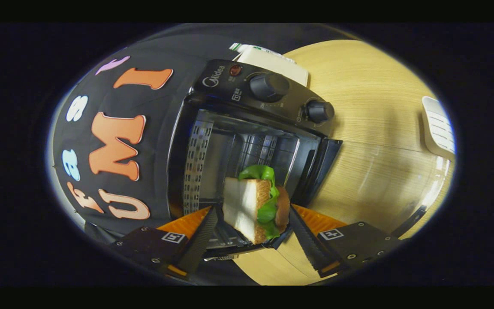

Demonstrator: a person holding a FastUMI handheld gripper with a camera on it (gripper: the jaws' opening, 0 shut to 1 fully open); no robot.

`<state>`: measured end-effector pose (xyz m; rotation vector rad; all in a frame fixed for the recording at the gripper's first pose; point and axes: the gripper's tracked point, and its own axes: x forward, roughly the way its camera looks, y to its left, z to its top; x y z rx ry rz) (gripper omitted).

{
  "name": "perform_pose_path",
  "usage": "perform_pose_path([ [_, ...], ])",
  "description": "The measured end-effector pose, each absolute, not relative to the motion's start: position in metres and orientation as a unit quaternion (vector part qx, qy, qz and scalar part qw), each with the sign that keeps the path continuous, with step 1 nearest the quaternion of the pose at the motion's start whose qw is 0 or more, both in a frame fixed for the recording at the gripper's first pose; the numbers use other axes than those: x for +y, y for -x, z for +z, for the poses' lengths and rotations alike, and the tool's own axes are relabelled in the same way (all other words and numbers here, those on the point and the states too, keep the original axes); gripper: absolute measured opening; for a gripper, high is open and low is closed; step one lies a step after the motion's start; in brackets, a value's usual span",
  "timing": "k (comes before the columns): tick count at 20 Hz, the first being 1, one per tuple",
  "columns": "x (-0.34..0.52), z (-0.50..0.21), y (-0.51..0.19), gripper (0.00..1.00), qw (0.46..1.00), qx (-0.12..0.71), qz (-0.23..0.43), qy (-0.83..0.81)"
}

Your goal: Open the toaster oven, put the food inside, and close the toaster oven door.

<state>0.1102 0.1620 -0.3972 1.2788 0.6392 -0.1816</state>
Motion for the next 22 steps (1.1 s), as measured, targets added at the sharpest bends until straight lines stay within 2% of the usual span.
perform_pose_path([
  [2, 0.157, -0.399, -0.098, 0.98, 0.757, 0.306, -0.089, -0.57],
  [5, 0.156, -0.38, -0.061, 0.98, 0.783, 0.321, -0.057, -0.53],
  [10, 0.142, -0.343, 0.005, 0.98, 0.857, 0.329, 0.007, -0.397],
  [14, 0.125, -0.364, 0.053, 0.98, 0.899, 0.359, 0.019, -0.25],
  [22, 0.129, -0.423, 0.092, 0.99, 0.919, 0.39, 0.045, -0.043],
])
